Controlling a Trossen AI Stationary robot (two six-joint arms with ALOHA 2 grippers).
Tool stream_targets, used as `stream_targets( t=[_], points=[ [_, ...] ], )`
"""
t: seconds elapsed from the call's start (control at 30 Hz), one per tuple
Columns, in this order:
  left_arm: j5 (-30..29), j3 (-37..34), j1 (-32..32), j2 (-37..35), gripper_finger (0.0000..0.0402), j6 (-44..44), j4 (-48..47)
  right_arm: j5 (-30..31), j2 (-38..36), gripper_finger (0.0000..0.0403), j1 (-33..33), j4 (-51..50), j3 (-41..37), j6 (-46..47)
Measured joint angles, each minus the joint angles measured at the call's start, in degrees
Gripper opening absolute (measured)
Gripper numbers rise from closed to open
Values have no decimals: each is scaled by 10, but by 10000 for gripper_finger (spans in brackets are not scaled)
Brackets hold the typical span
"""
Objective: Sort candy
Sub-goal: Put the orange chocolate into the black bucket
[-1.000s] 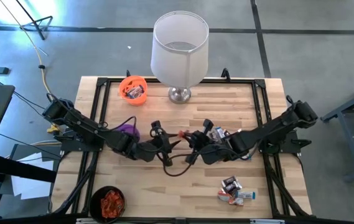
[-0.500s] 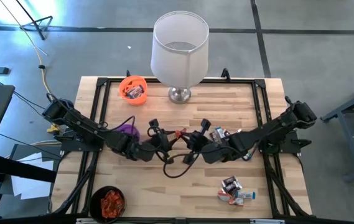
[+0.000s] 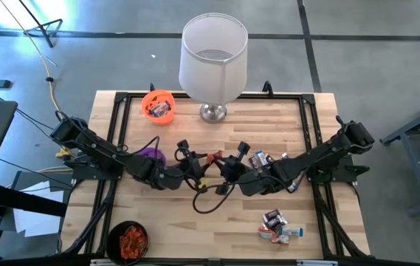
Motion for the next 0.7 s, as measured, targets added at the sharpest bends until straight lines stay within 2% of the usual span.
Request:
stream_targets(
  t=[0.43, 0.7],
  points=[
    [-7, 2, -1, -1, 94, -1, 6, 28, 2, 4, -1, 50, 0, -64],
    [-58, 2, -9, 1, 94, 40, 15, 35, 1, 4, -2, 125, 1, -81]
  ],
)
